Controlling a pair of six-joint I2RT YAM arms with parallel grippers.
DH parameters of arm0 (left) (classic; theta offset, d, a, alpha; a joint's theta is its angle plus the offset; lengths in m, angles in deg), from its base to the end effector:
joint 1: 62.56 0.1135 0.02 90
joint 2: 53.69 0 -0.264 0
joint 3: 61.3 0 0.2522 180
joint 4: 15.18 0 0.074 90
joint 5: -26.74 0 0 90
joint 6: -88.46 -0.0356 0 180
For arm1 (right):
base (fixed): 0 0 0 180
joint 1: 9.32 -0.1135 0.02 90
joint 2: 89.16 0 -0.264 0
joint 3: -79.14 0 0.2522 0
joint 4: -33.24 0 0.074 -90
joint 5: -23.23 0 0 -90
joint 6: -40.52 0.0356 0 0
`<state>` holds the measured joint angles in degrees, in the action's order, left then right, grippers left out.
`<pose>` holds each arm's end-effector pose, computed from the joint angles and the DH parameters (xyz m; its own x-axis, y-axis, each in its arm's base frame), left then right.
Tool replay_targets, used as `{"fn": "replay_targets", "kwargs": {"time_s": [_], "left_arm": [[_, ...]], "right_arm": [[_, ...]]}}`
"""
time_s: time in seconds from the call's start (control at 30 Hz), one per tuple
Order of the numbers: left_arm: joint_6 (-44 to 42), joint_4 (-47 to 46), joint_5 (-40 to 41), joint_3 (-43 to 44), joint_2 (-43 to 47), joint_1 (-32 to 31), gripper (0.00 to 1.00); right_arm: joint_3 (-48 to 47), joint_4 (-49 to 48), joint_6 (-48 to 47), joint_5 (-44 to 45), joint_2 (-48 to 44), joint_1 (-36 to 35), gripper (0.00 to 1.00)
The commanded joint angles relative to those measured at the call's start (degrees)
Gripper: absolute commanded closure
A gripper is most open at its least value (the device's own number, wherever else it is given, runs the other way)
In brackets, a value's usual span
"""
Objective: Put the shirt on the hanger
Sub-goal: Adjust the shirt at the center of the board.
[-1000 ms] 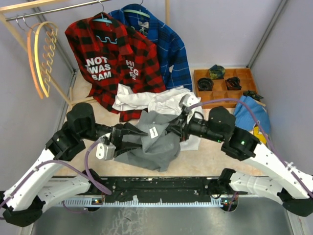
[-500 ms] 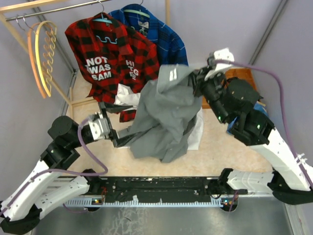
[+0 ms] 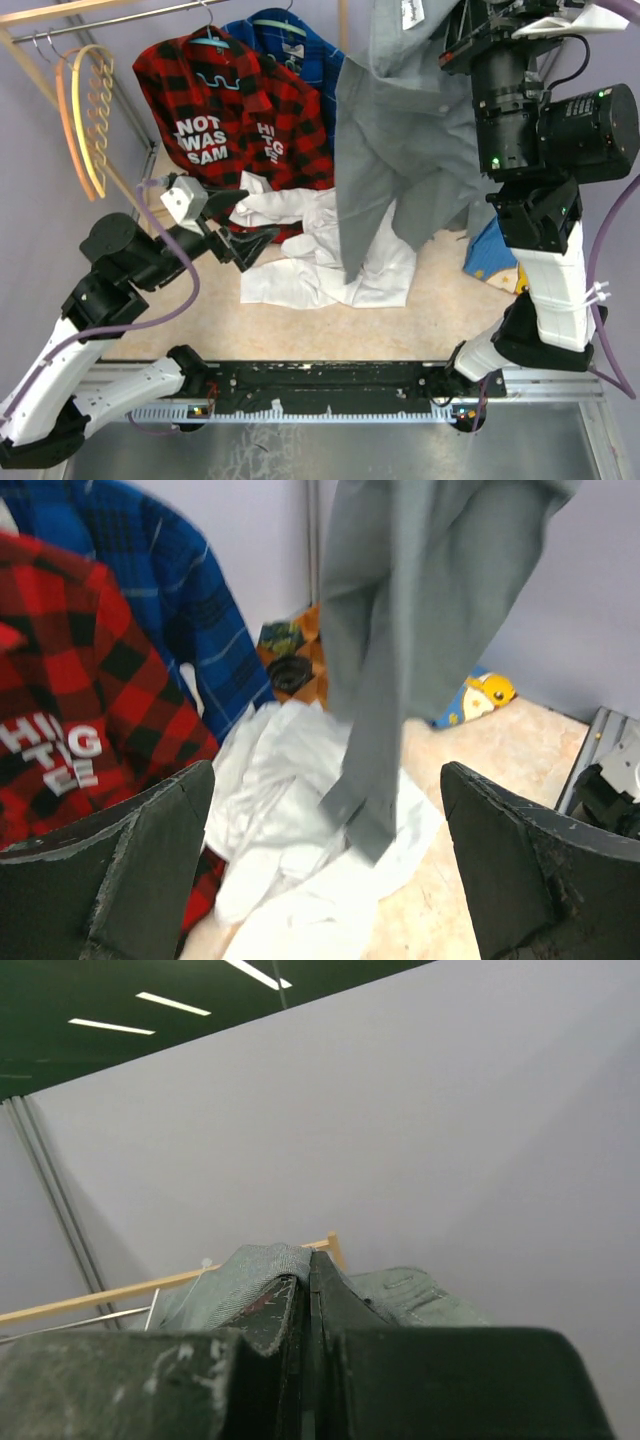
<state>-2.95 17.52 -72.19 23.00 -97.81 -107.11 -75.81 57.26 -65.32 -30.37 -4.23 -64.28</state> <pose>0.0898 -0.0961 0.4742 0.1125 -0.0766 -0.9907 0.8002 0.5981 0.0446 0.1058 0.1141 0.6873 0.5126 0.3483 -0.7848 -0.2936 0.9300 0.2211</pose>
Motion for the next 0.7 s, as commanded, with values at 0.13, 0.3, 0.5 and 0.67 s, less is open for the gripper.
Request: {"fn": "replay_targets", "kwargs": {"time_s": [0.13,0.3,0.5,0.67], "left_arm": [[5.5,6.3,7.5,-0.3,-1.7,-0.2,0.0],[7.0,5.4,8.8,1.1,-1.7,-0.2,0.0],[8.2,5.9,8.7,3.4,-2.4,-0.2,0.0],[9.0,7.0,9.1,4.7,-3.4,-0.2,0.0]], "right_arm": [[1.5,-7.2,-3.2,0.1,2.1,-0.5,1.0],[-2.3,-8.7,-6.9,1.4,5.9,-3.3,1.0],[-4.4,-9.6,-10.0,4.9,9.0,-4.6,1.0],[3.5,-6.9,-9.8,12.3,6.5,-4.5,1.0]]}}
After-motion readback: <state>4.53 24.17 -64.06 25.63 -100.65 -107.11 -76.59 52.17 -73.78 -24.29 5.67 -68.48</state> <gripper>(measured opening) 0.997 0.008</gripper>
